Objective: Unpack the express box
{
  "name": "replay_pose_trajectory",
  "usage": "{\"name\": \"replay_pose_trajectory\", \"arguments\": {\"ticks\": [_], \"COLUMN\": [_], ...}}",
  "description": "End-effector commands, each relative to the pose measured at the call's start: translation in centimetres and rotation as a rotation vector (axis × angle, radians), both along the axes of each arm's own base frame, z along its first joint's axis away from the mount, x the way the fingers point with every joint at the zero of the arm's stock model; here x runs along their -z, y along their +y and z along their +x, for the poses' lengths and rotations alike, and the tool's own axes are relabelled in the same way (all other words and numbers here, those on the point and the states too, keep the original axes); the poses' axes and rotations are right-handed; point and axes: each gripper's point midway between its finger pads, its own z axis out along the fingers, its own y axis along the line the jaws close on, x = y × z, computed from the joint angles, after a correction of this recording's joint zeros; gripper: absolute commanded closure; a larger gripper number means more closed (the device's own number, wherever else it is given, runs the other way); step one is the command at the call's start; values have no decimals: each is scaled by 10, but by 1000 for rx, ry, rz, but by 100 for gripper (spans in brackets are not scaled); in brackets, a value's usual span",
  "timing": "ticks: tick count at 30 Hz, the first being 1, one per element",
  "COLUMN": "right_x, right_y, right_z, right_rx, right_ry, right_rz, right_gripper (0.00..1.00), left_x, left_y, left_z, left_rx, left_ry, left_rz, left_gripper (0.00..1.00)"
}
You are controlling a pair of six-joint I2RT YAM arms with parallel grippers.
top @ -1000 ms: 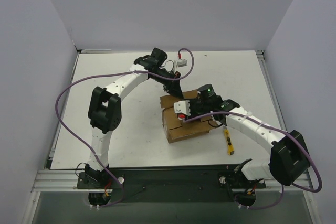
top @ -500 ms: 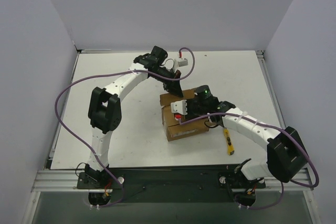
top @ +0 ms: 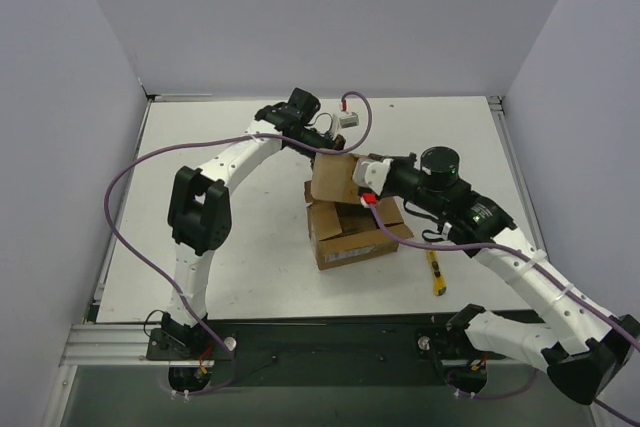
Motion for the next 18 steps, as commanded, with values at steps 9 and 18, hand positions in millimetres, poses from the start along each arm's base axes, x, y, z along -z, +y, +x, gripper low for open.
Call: {"name": "replay_pose_trajectory", "arguments": {"ticks": [9, 18], "right_x": [26, 129], "right_y": [-191, -209], "right_z": [65, 55], "right_rx": [815, 1004], "right_ry": [170, 554], "right_rz": [278, 230], "right_gripper": [100, 71], "left_x": [-35, -36], "left_y": [12, 27], "left_z": [-2, -1], "left_rx": [-14, -96], "left_ry": [-111, -130], "left_rz": [-5, 43], "left_gripper": [100, 100]}}
